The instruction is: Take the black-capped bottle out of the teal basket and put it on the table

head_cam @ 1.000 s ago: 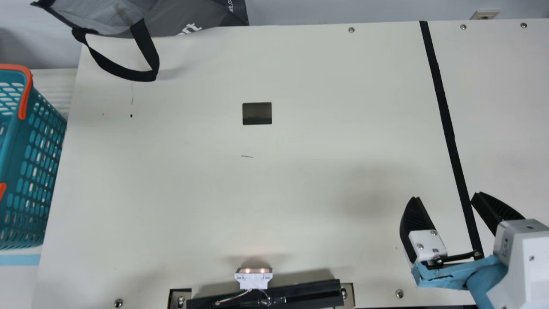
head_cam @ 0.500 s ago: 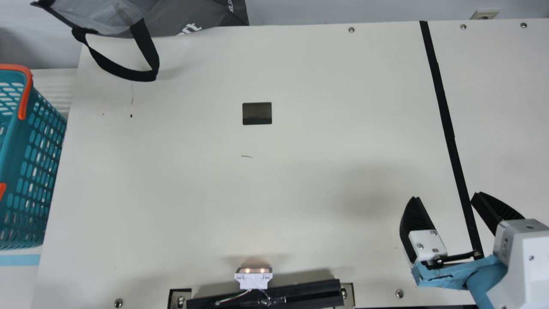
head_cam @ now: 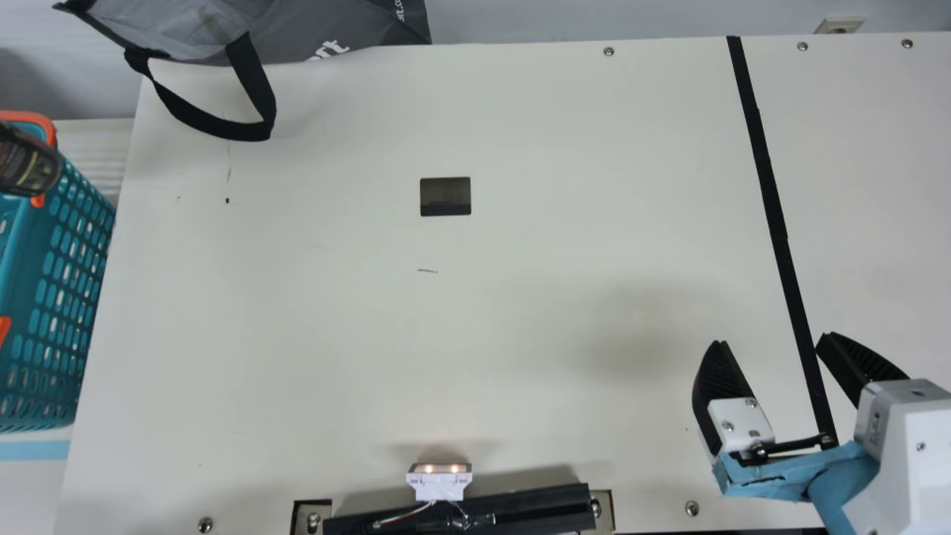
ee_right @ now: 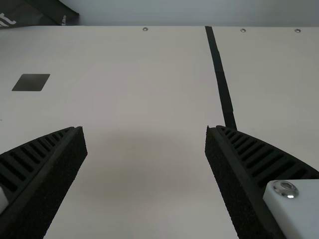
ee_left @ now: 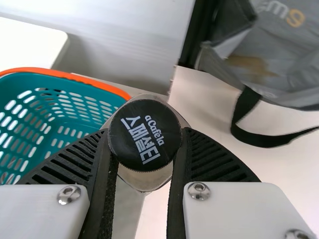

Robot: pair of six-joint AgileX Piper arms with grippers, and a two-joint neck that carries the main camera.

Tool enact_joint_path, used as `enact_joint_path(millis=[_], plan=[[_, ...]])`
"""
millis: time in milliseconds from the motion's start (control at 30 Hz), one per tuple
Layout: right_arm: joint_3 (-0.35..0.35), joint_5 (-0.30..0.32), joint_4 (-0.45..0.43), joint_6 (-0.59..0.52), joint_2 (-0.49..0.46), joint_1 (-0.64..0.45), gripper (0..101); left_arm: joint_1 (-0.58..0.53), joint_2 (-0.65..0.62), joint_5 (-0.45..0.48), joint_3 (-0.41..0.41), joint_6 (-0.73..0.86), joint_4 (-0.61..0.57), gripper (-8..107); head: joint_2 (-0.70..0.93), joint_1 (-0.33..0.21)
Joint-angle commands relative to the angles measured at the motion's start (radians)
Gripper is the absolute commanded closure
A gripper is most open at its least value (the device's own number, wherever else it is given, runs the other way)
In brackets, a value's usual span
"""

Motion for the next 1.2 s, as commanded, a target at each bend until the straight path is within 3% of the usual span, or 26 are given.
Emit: enact_joint_path(millis=[0, 1167], plan=[[0.0, 0.0, 0.0, 0.0, 0.0, 0.0, 10, -0.049, -0.002, 0.0, 0.003, -0.038, 0.018, 99, 0.008, -0.004], [0.0, -0.001, 0.0, 0.0, 0.0, 0.0, 10, -0.64, 0.079, -0.094, 0.044, -0.468, 0.289, 99, 0.008, -0.004]])
